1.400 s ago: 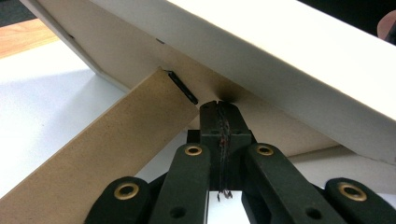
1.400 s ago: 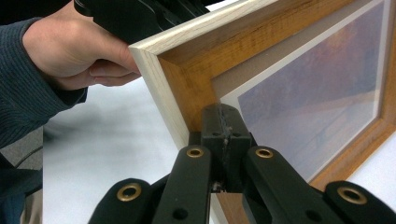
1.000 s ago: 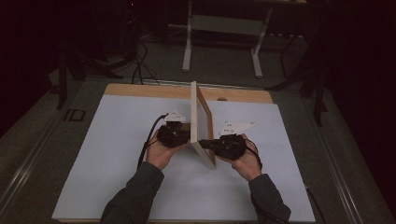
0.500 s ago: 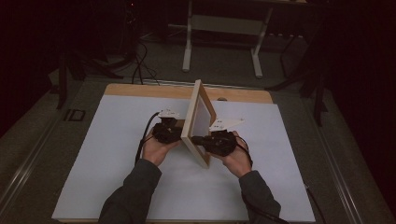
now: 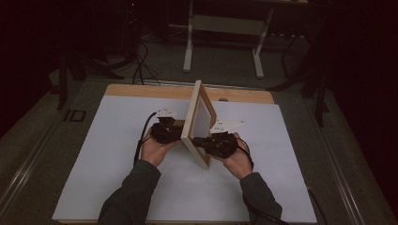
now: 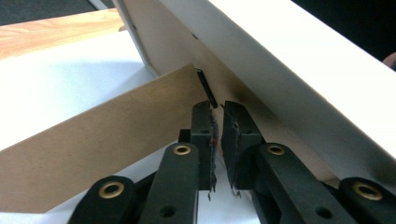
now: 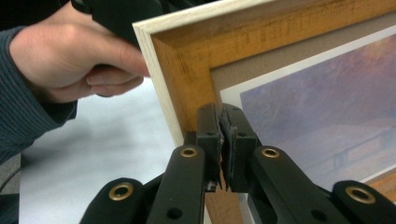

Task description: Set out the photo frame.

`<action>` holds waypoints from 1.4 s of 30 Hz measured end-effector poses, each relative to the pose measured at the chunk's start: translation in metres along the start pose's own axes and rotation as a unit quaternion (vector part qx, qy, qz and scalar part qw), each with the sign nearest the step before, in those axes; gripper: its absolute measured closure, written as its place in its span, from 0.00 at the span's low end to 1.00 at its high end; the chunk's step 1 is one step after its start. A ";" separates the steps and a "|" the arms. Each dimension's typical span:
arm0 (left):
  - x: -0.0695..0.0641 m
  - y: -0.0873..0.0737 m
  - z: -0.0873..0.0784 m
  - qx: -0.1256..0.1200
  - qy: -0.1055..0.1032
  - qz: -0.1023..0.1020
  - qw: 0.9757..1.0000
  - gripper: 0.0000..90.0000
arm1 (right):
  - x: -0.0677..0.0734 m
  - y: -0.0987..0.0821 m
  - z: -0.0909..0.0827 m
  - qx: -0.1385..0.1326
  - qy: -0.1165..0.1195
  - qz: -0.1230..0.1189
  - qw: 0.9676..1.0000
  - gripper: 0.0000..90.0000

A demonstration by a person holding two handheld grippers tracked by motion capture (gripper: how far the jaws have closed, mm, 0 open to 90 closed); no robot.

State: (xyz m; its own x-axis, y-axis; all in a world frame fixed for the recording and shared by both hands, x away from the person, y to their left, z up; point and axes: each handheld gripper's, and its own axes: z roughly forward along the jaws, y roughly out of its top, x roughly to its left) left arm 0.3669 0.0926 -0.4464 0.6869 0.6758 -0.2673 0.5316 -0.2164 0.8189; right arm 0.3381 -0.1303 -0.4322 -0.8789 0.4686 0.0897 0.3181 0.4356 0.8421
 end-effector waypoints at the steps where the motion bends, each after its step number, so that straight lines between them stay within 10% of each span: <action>1: 0.001 0.000 -0.001 0.002 0.002 -0.001 1.000 0.92 | 0.000 -0.001 0.000 0.001 0.001 0.001 1.000 0.94; 42: -0.005 0.002 -0.056 -0.048 0.025 -0.002 0.999 0.59 | -0.019 -0.029 -0.018 0.026 -0.020 0.021 0.999 0.83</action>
State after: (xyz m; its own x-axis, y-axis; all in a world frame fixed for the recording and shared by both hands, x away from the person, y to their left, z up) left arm 0.3371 0.1284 -0.4152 0.6571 0.7121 -0.2471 0.4830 -0.1461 0.8633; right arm 0.3387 -0.1655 -0.4492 -0.8498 0.5171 0.1023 0.3735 0.4538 0.8090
